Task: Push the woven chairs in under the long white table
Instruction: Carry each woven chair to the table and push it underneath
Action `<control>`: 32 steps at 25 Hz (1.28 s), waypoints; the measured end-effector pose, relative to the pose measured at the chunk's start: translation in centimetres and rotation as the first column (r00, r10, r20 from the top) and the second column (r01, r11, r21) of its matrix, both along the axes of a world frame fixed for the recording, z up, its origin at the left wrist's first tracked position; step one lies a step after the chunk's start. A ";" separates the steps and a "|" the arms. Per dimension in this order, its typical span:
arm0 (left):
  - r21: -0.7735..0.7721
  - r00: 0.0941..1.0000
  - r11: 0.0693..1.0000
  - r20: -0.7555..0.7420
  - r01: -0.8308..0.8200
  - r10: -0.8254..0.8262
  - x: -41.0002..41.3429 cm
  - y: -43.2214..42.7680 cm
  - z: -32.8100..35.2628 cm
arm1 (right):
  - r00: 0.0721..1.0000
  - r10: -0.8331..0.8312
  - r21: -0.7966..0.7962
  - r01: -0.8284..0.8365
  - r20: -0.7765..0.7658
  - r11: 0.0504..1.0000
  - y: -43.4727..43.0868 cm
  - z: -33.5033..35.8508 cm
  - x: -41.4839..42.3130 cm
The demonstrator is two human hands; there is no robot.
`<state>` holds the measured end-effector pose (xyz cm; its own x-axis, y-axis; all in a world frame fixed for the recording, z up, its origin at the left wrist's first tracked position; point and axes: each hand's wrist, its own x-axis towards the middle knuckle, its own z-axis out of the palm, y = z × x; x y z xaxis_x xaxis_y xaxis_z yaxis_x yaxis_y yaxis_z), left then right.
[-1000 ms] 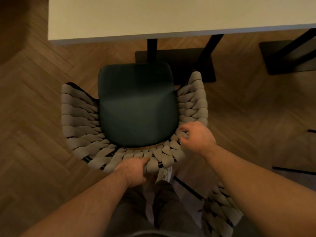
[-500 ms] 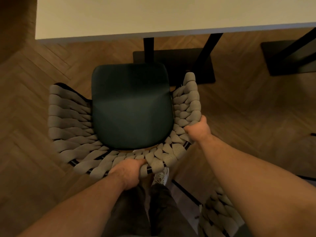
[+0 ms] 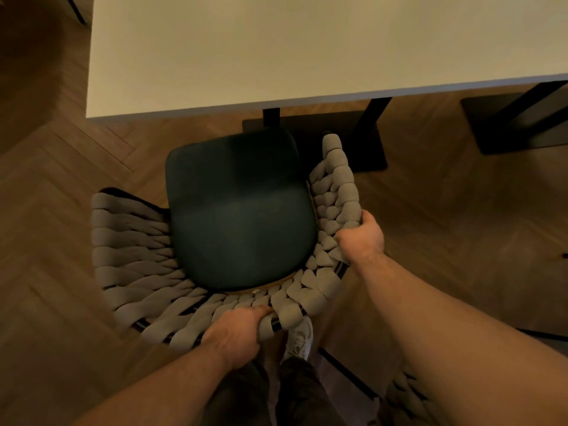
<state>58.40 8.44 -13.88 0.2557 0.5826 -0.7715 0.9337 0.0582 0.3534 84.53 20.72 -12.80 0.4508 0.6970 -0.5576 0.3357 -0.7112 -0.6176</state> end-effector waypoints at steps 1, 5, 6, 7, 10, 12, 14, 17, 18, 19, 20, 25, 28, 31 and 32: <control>0.016 1.000 1.000 0.012 -0.006 0.005 0.3 0.5 0.0 | 1.000 -0.003 0.018 0.003 -0.006 1.000 0.7 0.2 0.1; 0.086 0.999 0.996 0.031 -0.013 0.010 1.5 3.0 -0.6 | 0.999 -0.015 0.044 0.014 0.032 0.999 3.6 0.3 0.9; 0.095 1.000 0.995 0.030 -0.010 0.007 1.7 3.6 -0.8 | 0.999 -0.009 0.034 0.007 0.049 0.999 4.2 0.1 1.1; 0.097 1.000 0.995 0.025 -0.006 0.004 2.0 4.2 -0.9 | 0.998 -0.002 0.022 0.000 0.067 1.000 4.7 -0.1 1.3; 0.110 1.000 0.994 0.012 0.011 -0.013 2.8 5.5 -1.6 | 0.990 0.014 -0.025 -0.010 0.139 1.000 5.8 -0.6 1.8; 0.116 1.000 0.993 0.001 0.030 -0.030 3.2 5.8 -1.9 | 0.983 0.032 -0.054 -0.023 0.181 0.998 5.9 -1.2 2.2; 0.111 0.999 0.993 -0.012 0.043 -0.042 3.5 5.8 -2.2 | 0.974 0.053 -0.082 -0.036 0.218 0.996 5.7 -1.8 2.4; 0.116 0.997 0.990 -0.024 0.082 -0.080 3.3 6.0 -2.1 | 0.947 0.092 -0.109 -0.061 0.309 0.992 5.5 -2.0 1.8; 0.111 0.995 0.989 -0.026 0.096 -0.094 3.0 6.2 -1.9 | 0.930 0.136 -0.125 -0.098 0.342 0.987 5.2 -2.0 1.5; 0.106 0.994 0.988 -0.025 0.110 -0.108 2.6 6.2 -1.7 | 0.907 0.204 -0.151 -0.158 0.368 0.976 4.5 -1.7 1.0; 0.100 0.992 0.987 -0.029 0.127 -0.124 2.0 6.2 -1.6 | 0.868 0.296 -0.183 -0.240 0.400 0.953 3.7 -1.5 0.4; 0.087 0.966 0.971 -0.152 0.222 -0.207 -1.3 5.3 -0.8 | 0.302 0.831 -0.443 -0.734 0.468 0.516 -3.1 -1.7 -2.4; 0.085 0.933 0.951 -0.238 0.297 -0.270 -3.9 5.2 -0.4 | 0.158 0.917 -0.397 -0.865 0.365 0.307 -5.3 -1.8 -3.2; 0.096 0.886 0.920 -0.323 0.380 -0.333 -6.0 5.5 0.1 | -0.004 0.979 -0.430 -0.898 0.205 0.086 -5.3 -2.0 -3.0; 0.090 0.882 0.918 -0.327 0.387 -0.340 -6.3 5.6 0.1 | -0.053 0.982 -0.462 -0.886 0.179 0.036 -5.0 -2.2 -2.9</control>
